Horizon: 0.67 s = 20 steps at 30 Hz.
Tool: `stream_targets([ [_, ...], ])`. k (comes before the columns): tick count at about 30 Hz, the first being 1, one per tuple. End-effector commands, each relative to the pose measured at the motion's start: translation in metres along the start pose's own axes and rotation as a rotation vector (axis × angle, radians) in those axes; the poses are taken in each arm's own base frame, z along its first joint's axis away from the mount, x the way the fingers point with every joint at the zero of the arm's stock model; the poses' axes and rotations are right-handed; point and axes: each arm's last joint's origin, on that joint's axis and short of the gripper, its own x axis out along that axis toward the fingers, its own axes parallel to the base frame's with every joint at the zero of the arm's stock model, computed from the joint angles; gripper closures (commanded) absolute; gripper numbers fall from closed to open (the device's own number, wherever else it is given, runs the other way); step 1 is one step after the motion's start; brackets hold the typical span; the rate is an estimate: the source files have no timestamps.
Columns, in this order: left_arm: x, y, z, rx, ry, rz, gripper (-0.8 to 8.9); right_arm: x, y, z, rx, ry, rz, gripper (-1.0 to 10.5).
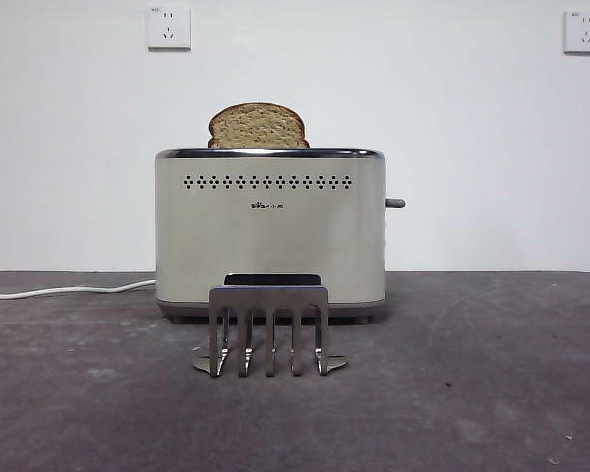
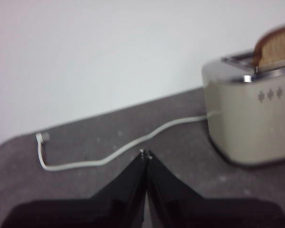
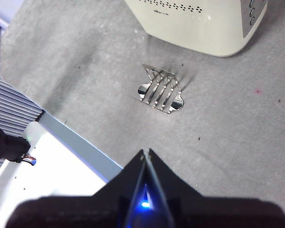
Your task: Pick up a slice of bread from the rack,put the bread on the toaster,press the button
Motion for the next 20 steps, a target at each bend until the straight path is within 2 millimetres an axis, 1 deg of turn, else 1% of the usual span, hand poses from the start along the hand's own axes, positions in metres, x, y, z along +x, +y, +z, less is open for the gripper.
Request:
stream_targets([
  [1, 0.001, -0.003, -0.016, -0.012, 0.010, 0.005, 8.17, 0.002, -0.001, -0.001, -0.007, 0.004, -0.001, 9.5],
  [8, 0.004, -0.009, -0.048, -0.016, 0.042, -0.003, 8.17, 0.002, -0.001, -0.001, -0.007, 0.004, -0.001, 9.5],
  [17, 0.007, -0.014, -0.069, -0.081, 0.143, -0.022, 8.17, 0.002, -0.001, -0.001, -0.007, 0.004, -0.001, 9.5],
  [20, 0.007, -0.014, -0.069, -0.110, 0.143, -0.019, 8.17, 0.002, -0.001, -0.001, -0.007, 0.004, -0.001, 9.5],
])
